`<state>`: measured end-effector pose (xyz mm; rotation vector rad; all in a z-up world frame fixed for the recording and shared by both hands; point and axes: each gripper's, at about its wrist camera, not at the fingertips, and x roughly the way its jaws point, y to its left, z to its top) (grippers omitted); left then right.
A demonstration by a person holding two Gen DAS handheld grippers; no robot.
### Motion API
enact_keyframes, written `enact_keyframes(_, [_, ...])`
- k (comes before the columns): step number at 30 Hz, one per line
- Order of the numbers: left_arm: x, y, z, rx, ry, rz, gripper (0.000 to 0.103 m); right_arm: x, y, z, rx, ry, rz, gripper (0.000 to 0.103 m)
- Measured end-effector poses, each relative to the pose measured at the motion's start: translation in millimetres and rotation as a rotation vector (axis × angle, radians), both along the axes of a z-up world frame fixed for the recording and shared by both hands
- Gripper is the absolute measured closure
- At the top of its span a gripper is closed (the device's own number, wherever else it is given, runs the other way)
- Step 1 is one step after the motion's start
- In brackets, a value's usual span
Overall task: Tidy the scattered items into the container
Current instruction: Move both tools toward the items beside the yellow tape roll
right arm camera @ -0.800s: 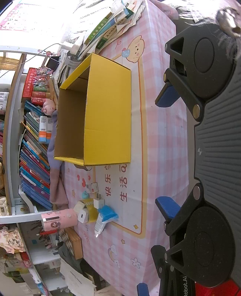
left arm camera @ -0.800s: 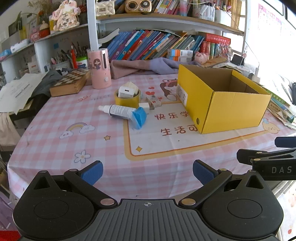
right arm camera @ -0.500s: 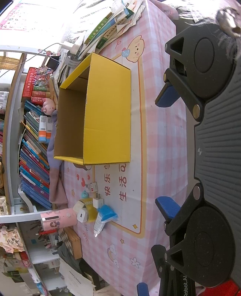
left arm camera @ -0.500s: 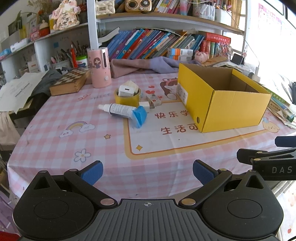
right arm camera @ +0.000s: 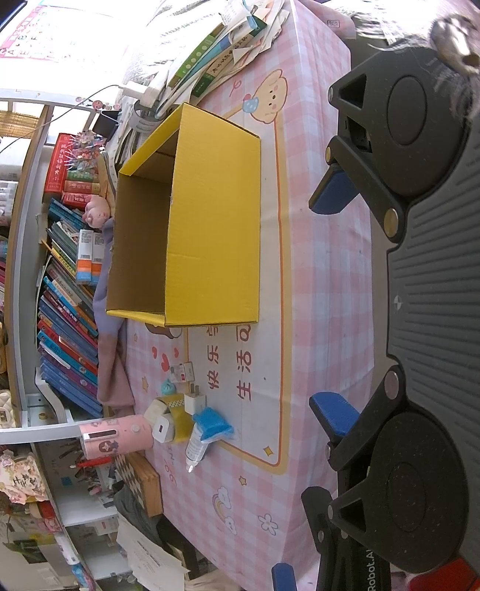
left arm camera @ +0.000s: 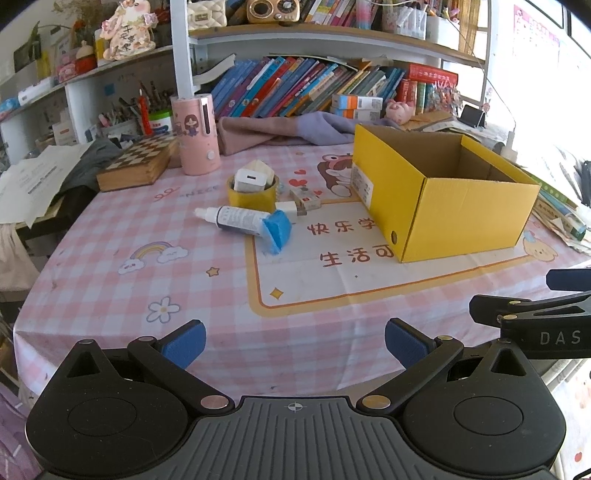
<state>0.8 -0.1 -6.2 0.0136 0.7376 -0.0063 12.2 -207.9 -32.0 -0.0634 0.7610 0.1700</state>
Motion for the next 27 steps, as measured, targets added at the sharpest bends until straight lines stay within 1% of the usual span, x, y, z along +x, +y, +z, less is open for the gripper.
enact_keyframes(6, [4,3,-5,-0.008,0.03,0.003,0.0,1,5,-9,-0.001,0.025,0.002,0.0])
enact_keyframes(21, [10,10,-18,-0.031,0.083,0.02,0.0,14,9,-17,-0.017,0.079,0.03,0.0])
enact_keyframes(24, [9,13,-20,-0.038,0.086,0.025,0.0,14,11,-19,-0.018,0.08,0.038,0.0])
enact_keyframes(27, [7,15,-19,-0.034,0.063,0.034,0.0,14,14,-19,-0.022,0.079,0.052,0.0])
